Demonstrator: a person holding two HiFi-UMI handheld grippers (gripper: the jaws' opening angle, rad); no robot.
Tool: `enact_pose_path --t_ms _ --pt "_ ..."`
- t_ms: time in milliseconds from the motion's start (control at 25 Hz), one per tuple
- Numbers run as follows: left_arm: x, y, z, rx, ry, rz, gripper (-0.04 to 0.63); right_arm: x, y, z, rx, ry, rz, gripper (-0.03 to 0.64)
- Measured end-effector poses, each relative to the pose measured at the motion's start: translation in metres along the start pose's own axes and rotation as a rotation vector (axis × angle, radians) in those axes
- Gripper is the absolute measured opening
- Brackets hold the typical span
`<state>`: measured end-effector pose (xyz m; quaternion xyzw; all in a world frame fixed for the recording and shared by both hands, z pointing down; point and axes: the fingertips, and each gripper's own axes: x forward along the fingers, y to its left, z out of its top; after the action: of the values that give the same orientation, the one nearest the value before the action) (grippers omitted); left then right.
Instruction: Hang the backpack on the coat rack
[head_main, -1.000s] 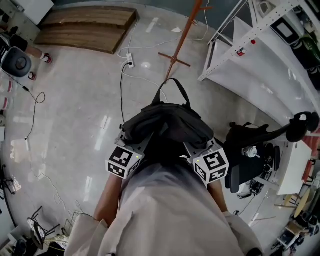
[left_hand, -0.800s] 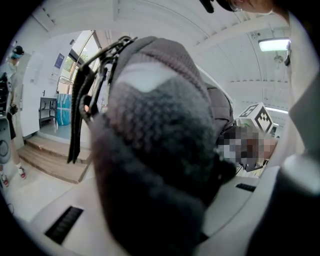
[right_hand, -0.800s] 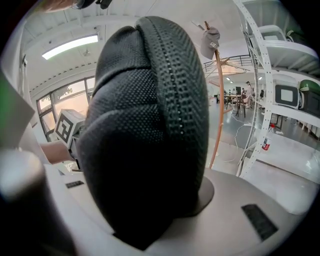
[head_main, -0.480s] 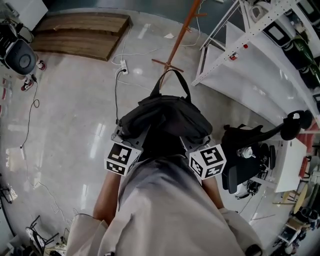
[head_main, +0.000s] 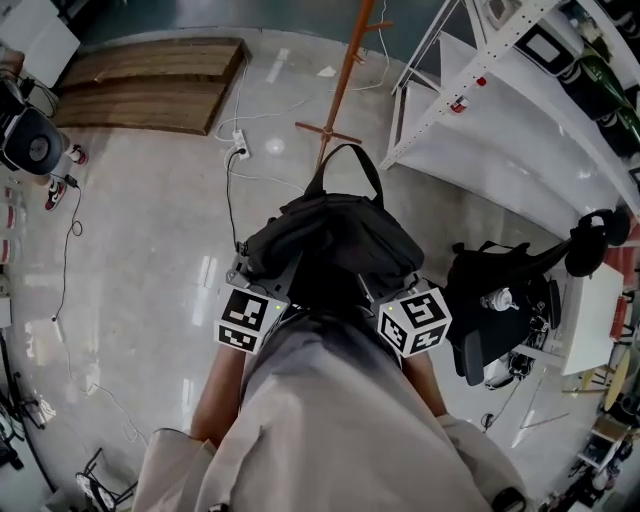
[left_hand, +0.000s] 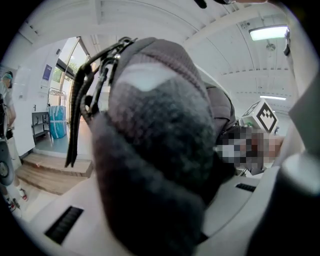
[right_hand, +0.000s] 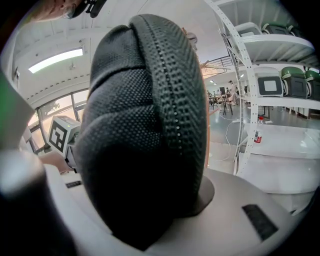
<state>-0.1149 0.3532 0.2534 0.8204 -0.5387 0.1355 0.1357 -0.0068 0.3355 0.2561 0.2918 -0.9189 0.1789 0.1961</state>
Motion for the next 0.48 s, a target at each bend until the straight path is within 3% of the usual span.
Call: enact_pose_path --t_ms 480 --pt "0.077 0.012 0.017 -0.005 0.05 -0.04 0.101 0.026 -0.071 0.014 0.047 0.012 -0.013 0.143"
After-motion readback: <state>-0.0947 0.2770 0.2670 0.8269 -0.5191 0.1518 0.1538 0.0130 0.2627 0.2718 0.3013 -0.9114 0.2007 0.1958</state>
